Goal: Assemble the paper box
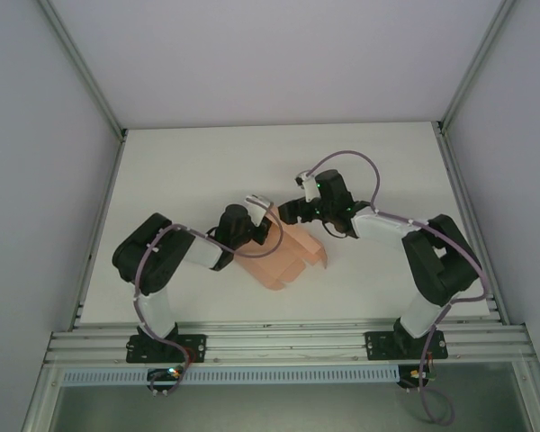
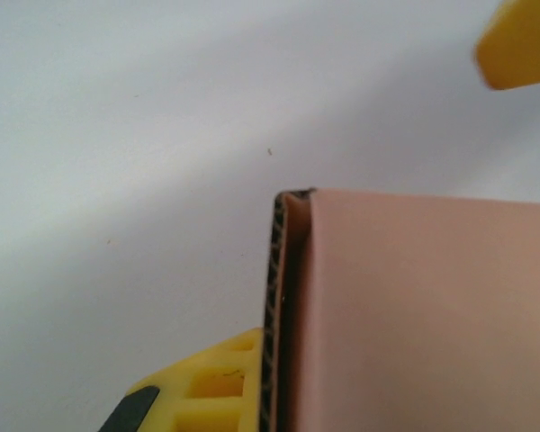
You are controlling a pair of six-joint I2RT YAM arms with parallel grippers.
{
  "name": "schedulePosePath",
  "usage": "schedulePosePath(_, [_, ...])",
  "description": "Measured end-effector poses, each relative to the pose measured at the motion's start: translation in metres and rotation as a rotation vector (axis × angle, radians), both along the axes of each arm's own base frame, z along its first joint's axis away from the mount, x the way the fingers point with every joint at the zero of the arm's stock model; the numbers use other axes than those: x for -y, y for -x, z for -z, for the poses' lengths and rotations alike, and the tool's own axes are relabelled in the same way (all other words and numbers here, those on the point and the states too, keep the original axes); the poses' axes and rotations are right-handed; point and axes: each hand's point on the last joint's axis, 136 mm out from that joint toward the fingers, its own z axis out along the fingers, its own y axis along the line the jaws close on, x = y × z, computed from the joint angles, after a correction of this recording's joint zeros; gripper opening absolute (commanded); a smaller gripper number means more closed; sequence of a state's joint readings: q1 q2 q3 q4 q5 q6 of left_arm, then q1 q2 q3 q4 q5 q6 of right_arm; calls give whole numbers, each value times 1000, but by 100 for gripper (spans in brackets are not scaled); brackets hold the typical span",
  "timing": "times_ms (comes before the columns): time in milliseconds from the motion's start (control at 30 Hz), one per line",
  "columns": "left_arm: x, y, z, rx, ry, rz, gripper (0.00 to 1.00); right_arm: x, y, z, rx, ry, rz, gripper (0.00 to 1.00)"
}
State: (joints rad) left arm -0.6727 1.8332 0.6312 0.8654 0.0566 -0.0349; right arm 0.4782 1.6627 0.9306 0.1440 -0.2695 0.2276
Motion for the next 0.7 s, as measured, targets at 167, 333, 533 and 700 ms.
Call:
schedulePosePath(167, [-24,-11,-27,13,25,-155,0,31,27,-31,19,58,65,100])
schedulePosePath(333, [-39,-16,-54,18,68,-260,0,56,49,-78,121,67,116,100])
schedulePosePath(533, [-48,-11,-47,-52,61,-305,0,68,69,-68,117,81,117,100])
schedulePosePath(700, [-43,-6,-45,-76,67,-279,0,68,63,-35,48,134,126,100])
